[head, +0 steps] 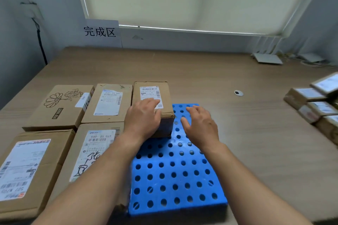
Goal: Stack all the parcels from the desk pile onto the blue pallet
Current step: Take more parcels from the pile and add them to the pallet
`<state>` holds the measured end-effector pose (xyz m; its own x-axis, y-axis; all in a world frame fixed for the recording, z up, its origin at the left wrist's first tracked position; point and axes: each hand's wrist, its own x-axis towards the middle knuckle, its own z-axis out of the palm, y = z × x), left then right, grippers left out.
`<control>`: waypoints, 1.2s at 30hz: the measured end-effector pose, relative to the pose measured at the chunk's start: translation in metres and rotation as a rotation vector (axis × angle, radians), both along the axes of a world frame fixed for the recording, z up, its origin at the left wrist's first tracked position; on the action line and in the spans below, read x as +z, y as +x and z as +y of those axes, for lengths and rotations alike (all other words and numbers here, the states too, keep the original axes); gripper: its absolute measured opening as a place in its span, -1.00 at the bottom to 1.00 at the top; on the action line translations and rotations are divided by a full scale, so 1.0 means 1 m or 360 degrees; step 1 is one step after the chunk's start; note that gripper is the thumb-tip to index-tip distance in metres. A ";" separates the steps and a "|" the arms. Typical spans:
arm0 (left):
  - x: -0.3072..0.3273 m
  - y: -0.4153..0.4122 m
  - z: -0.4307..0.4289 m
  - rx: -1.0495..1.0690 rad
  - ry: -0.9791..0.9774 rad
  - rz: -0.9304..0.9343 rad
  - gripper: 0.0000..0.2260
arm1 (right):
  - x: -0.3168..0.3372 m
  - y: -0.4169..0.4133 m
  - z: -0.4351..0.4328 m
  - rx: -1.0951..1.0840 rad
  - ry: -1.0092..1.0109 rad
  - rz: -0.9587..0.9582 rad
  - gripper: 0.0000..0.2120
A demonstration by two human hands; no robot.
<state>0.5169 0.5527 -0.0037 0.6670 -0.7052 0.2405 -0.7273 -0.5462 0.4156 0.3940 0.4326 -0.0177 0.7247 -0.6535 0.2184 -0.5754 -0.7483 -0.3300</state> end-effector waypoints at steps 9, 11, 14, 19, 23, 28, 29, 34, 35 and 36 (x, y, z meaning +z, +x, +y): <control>-0.014 -0.083 -0.030 -0.0259 -0.0048 -0.0025 -0.64 | -0.004 -0.078 -0.023 -0.0108 -0.0283 -0.0107 -0.77; -0.019 -0.104 -0.038 -0.0265 0.0016 -0.0009 -0.62 | -0.005 -0.100 -0.030 -0.0126 -0.0298 -0.0060 -0.74; -0.021 -0.141 -0.057 -0.0300 0.0095 -0.0001 -0.54 | -0.004 -0.139 -0.043 -0.0188 -0.0319 -0.0001 -0.66; -0.018 -0.211 -0.099 -0.0386 0.0179 -0.0001 -0.51 | 0.000 -0.213 -0.075 -0.0332 -0.0307 0.0104 -0.61; -0.018 -0.268 -0.138 -0.0482 0.0225 -0.0039 -0.48 | 0.002 -0.276 -0.106 -0.0444 -0.0316 0.0110 -0.58; -0.018 -0.344 -0.185 -0.0598 0.0246 -0.0113 -0.45 | 0.002 -0.355 -0.144 -0.0543 -0.0357 0.0149 -0.56; -0.018 -0.359 -0.194 -0.0613 0.0247 -0.0114 -0.45 | 0.002 -0.370 -0.152 -0.0560 -0.0371 0.0132 -0.55; -0.023 -0.422 -0.234 -0.0722 0.0258 -0.0136 -0.44 | 0.003 -0.436 -0.183 -0.0609 -0.0301 0.0096 -0.50; -0.023 -0.432 -0.240 -0.0742 0.0272 -0.0144 -0.43 | 0.001 -0.446 -0.188 -0.0643 -0.0314 0.0077 -0.50; -0.023 -0.441 -0.246 -0.0759 0.0286 -0.0153 -0.44 | 0.000 -0.455 -0.194 -0.0682 -0.0317 0.0072 -0.49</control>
